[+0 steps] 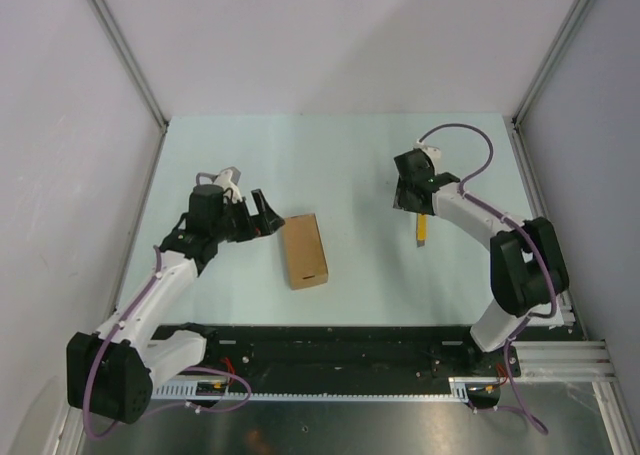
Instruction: Unpack the express box
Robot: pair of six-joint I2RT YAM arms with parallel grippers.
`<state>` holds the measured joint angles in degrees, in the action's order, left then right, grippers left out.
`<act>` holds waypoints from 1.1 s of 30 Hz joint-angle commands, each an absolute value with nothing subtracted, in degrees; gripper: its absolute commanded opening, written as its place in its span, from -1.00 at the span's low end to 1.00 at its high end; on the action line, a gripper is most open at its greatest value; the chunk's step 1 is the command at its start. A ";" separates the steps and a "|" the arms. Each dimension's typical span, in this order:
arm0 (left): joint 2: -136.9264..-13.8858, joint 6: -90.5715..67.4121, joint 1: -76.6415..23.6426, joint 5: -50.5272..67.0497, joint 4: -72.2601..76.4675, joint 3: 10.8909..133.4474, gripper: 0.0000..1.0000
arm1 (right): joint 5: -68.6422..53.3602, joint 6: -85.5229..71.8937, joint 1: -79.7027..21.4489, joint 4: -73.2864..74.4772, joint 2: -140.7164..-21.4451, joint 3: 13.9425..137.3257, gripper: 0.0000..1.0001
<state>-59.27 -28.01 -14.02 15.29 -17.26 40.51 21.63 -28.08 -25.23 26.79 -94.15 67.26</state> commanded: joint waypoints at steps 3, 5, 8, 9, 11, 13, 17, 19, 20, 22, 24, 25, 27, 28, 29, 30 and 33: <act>-60.11 -26.46 -14.15 18.19 -16.52 43.42 0.99 | 21.63 -23.65 -21.19 27.25 -99.22 68.03 0.07; -60.29 -26.28 -14.15 18.37 -16.61 43.50 1.00 | 21.53 -23.12 -20.66 27.16 -101.77 68.38 0.04; -60.56 -26.10 -14.15 18.54 -16.70 43.68 0.99 | 20.74 -23.03 -19.78 27.42 -104.32 68.55 0.04; -60.56 -26.02 -14.24 18.63 -16.87 43.68 0.99 | 20.83 -23.11 -19.34 27.60 -104.67 68.73 0.03; -60.91 -26.02 -14.24 18.55 -16.87 43.86 0.99 | 20.57 -23.29 -19.16 27.77 -105.38 68.73 0.03; -61.35 -26.02 -14.15 18.81 -16.96 44.29 0.99 | 19.25 -23.73 -18.37 27.77 -105.82 68.73 0.03; -61.96 -26.02 -14.24 19.42 -16.88 45.17 0.99 | 16.62 -24.34 -16.97 28.04 -106.52 68.73 -0.08; -62.14 -26.02 -14.24 19.51 -17.14 45.53 0.99 | 14.51 -24.26 -16.44 28.12 -106.87 68.73 -0.23; -62.23 -25.93 -14.24 19.86 -17.14 45.70 0.99 | 13.89 -24.34 -16.17 28.12 -107.05 68.64 -0.28; -62.14 -25.93 -14.24 19.95 -17.14 45.97 0.99 | 12.49 -24.26 -15.74 28.12 -107.14 68.73 -0.41; -62.05 -25.93 -14.24 20.74 -17.14 46.05 0.99 | 11.52 -24.43 -15.73 28.12 -106.96 68.73 -0.53; -62.14 -25.93 -14.24 21.18 -17.14 46.23 0.99 | 11.25 -24.43 -15.65 27.95 -106.79 68.73 -0.62; -62.23 -25.84 -14.24 22.84 -17.14 46.49 0.99 | 9.86 -24.35 -15.73 27.69 -106.09 68.73 -0.73; -62.31 -25.93 -14.24 23.46 -17.14 46.84 1.00 | 9.15 -24.26 -15.65 27.16 -104.87 68.73 -0.80; -62.31 -25.84 -14.24 24.42 -17.14 47.02 0.99 | 8.44 -24.08 -15.91 26.90 -104.07 68.73 -0.81; -62.40 -25.84 -14.33 26.17 -17.05 47.28 0.99 | 6.70 -24.00 -16.00 26.55 -103.11 68.73 -0.83; -62.49 -26.28 -14.24 28.56 -17.05 48.51 1.00 | 2.65 -24.26 -16.70 25.14 -97.40 68.64 -0.87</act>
<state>-62.37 -26.92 -14.02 23.05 -17.74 44.95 9.32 -23.90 -15.75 27.73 -104.92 67.66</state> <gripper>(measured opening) 0.996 0.243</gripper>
